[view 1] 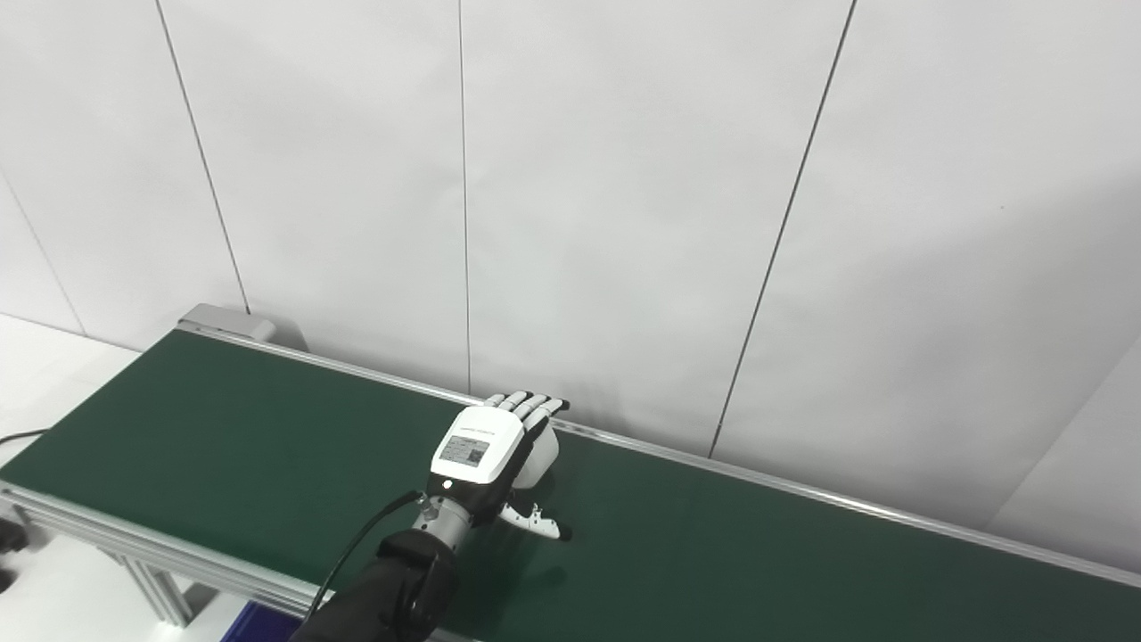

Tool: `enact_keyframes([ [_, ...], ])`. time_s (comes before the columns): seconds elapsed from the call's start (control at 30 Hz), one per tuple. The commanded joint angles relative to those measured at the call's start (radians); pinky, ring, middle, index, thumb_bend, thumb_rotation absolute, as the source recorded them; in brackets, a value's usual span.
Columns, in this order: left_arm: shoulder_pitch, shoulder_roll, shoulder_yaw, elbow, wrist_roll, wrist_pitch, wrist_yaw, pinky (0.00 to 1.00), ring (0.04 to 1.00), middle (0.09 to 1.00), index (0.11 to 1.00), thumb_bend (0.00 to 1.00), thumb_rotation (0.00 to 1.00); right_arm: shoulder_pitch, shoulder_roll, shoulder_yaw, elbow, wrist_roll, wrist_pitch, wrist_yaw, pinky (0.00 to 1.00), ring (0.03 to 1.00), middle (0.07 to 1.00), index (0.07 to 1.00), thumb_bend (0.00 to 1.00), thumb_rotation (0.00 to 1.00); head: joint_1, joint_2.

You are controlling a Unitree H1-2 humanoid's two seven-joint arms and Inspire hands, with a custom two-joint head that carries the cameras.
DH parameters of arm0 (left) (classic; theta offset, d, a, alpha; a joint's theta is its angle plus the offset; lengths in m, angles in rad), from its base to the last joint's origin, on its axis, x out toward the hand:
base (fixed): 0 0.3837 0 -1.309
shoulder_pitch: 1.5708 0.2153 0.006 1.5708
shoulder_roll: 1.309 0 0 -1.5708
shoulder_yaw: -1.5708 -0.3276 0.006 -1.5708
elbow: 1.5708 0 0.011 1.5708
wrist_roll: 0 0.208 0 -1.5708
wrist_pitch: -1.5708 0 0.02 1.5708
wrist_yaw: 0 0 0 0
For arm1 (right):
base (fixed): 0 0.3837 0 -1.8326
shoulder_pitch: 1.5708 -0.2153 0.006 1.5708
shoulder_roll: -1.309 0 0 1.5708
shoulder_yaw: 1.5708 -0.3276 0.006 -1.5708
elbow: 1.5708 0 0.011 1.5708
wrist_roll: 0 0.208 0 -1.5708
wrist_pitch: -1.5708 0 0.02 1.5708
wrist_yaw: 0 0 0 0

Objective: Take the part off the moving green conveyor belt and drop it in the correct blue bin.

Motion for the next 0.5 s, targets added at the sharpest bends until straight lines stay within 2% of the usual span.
enact_keyframes([
  [0.0, -0.056, 0.003, -0.006, -0.026, -0.005, -0.025, 0.045, 0.88, 0.904, 0.890, 0.875, 0.84, 0.41, -0.008, 0.000, 0.006, -0.033, -0.001, -0.048, -0.009, 0.95, 0.941, 0.971, 1.000, 0.77, 1.00, 0.001, 0.001],
  [0.33, -0.110, 0.020, -0.041, -0.033, -0.005, -0.045, 0.019, 0.88, 0.894, 0.880, 0.857, 0.86, 0.39, -0.010, 0.007, 0.010, -0.031, 0.013, -0.048, 0.004, 0.96, 0.943, 0.974, 1.000, 0.79, 1.00, -0.007, -0.001],
  [0.47, -0.148, 0.023, -0.065, 0.001, 0.004, -0.045, 0.003, 0.86, 0.889, 0.878, 0.855, 0.87, 0.38, -0.008, 0.008, 0.014, -0.034, 0.002, -0.048, 0.000, 0.96, 0.942, 0.972, 1.000, 0.79, 1.00, -0.012, 0.000],
])
